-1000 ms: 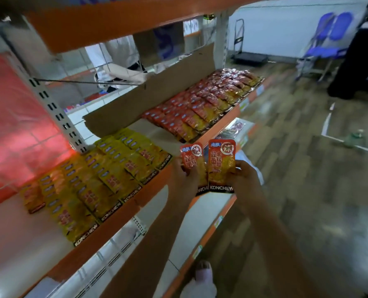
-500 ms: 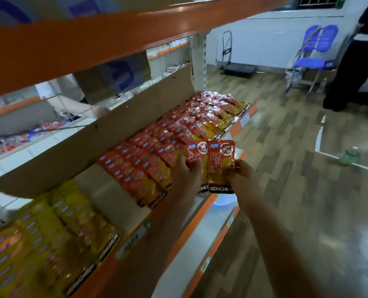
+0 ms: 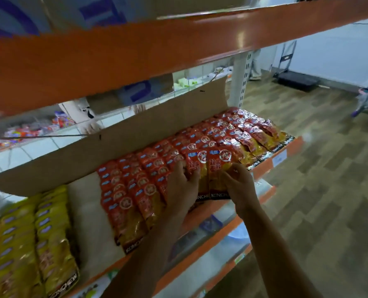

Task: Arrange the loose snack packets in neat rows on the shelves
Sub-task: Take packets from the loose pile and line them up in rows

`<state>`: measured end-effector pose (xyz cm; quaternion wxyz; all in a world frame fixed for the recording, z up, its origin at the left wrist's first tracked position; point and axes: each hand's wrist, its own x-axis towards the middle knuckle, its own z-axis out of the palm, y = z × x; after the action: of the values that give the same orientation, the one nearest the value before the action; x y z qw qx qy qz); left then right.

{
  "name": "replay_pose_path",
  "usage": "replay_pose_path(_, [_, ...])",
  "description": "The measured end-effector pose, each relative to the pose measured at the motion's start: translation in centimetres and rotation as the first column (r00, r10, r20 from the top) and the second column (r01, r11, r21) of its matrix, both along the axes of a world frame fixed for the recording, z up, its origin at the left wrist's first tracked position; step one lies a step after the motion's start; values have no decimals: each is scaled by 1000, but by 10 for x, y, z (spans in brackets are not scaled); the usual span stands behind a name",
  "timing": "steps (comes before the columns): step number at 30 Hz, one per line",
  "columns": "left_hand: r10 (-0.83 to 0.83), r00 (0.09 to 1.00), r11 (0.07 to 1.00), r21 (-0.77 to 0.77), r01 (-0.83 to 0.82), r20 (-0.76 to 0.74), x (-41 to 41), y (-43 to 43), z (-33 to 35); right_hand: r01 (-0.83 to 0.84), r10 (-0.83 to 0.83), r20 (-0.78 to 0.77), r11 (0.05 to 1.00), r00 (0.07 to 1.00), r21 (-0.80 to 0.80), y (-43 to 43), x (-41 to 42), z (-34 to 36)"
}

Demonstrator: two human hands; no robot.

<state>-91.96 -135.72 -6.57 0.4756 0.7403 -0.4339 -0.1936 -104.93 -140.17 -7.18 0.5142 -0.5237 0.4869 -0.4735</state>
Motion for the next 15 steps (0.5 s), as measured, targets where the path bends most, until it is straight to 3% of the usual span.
replay_pose_path(7, [239,967,970,27,-242,93,5,-6,-3,-239,217,-208,967,954,-88,-44,12,-4])
replay_pose_path(15, [499,859,866,-32,-499,115,13,25,-17,-471,391,-374,869,841,-150,-37,38,-18])
